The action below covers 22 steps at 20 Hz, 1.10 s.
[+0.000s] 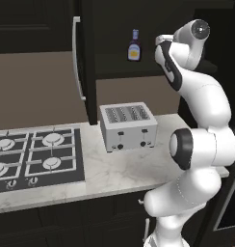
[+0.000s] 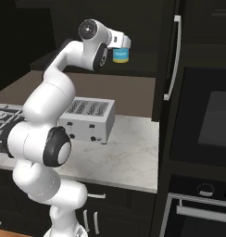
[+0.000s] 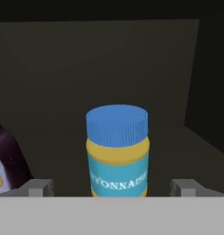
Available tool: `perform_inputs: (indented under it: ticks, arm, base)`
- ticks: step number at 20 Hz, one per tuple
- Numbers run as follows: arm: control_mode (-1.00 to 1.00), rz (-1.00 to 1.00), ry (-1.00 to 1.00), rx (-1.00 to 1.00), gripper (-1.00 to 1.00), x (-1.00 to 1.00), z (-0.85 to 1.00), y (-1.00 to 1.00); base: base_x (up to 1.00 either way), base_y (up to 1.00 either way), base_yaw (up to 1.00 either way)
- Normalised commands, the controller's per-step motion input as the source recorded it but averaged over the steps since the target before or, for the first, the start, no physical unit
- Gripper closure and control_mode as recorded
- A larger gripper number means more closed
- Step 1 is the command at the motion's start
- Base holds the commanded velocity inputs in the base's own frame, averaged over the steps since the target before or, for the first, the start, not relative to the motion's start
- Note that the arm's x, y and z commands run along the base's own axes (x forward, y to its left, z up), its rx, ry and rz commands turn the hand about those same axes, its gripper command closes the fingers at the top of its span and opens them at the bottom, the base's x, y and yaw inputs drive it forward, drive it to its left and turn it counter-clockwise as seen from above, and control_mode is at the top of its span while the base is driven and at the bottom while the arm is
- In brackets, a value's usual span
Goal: Take 2 condiments from the cabinet and move them on the counter near the stove.Make sure the condiments are lined up with each other, next to each other.
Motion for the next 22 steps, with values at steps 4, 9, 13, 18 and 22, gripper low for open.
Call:
perform_inputs:
  ticks: [4,9,13,18,22]
  arm:
    - [-1.0,0.0,0.0,0.0,-1.0,0.14,0.0,-0.04]
    - [-1.0,0.0,0.01,0.0,-1.0,0.15,0.0,-0.04]
    - [-1.0,0.0,0.01,0.0,-1.0,0.12,0.0,-0.03]
    - [-1.0,0.0,0.0,0.0,-1.0,0.05,0.0,-0.02]
    - [-1.0,0.0,0.0,0.0,-1.0,0.02,0.0,-0.03]
  base:
    - [0.0,0.0,0.0]
    - [0.0,0.0,0.0]
    - [0.0,0.0,0.0]
    - [0.0,0.0,0.0]
    - [0.0,0.0,0.0]
